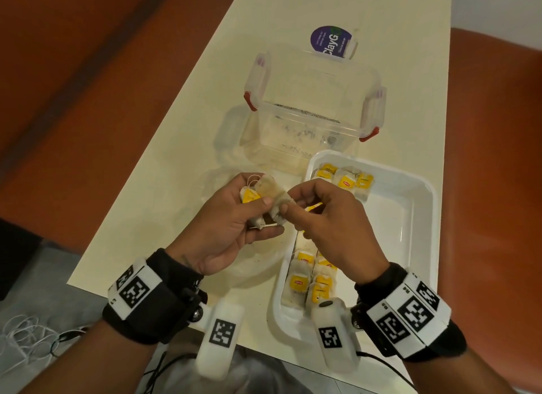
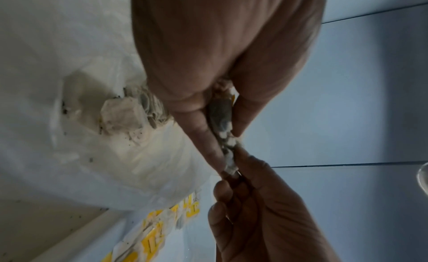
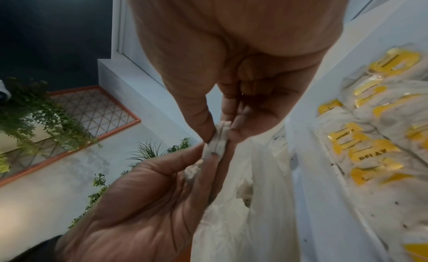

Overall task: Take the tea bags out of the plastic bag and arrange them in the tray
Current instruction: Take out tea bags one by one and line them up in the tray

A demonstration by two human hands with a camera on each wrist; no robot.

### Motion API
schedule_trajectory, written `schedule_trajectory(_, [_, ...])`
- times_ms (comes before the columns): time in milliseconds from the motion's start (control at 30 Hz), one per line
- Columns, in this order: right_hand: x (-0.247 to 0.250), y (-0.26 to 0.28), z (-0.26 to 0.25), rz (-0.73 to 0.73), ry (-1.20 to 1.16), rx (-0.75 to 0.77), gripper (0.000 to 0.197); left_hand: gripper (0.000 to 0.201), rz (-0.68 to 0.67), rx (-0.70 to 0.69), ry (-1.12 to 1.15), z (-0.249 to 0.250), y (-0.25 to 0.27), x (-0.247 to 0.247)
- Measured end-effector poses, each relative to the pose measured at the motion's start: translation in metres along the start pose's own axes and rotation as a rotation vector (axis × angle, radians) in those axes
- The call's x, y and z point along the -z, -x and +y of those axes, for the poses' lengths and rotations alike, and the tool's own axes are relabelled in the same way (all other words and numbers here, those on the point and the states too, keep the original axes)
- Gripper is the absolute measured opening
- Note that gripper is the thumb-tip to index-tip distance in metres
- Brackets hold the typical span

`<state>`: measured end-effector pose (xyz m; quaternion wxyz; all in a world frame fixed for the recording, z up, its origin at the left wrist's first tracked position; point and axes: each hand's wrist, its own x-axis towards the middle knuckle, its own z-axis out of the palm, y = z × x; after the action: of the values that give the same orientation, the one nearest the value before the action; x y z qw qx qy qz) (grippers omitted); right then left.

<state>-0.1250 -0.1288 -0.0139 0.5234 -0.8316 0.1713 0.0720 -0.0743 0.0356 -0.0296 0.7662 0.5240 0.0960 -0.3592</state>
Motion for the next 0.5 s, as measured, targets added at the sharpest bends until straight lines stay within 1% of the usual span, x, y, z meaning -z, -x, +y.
schedule_trajectory(133, [0.002,0.001,0.000,-0.021,-0.115,-0.034,0.010,0.031,-0.002,0.011,-0.011,0.002,0.000,0.000])
schedule_trajectory(267, [0.004,0.003,-0.001,-0.055,-0.237,-0.074,0.012,0.029,0.006,0.045,0.023,0.004,0.000,-0.002])
schedule_trajectory(400, [0.010,0.003,-0.005,-0.114,-0.504,-0.193,0.012,0.037,-0.047,0.086,0.125,0.009,0.003,-0.004])
schedule_trajectory(433, [0.012,0.003,-0.005,-0.117,-0.558,-0.212,0.013,0.037,-0.063,0.081,0.131,0.010,0.004,-0.006])
schedule_trajectory(500, [0.016,0.004,-0.002,-0.120,-0.580,-0.205,0.014,0.030,-0.089,0.041,0.082,0.011,0.005,-0.010])
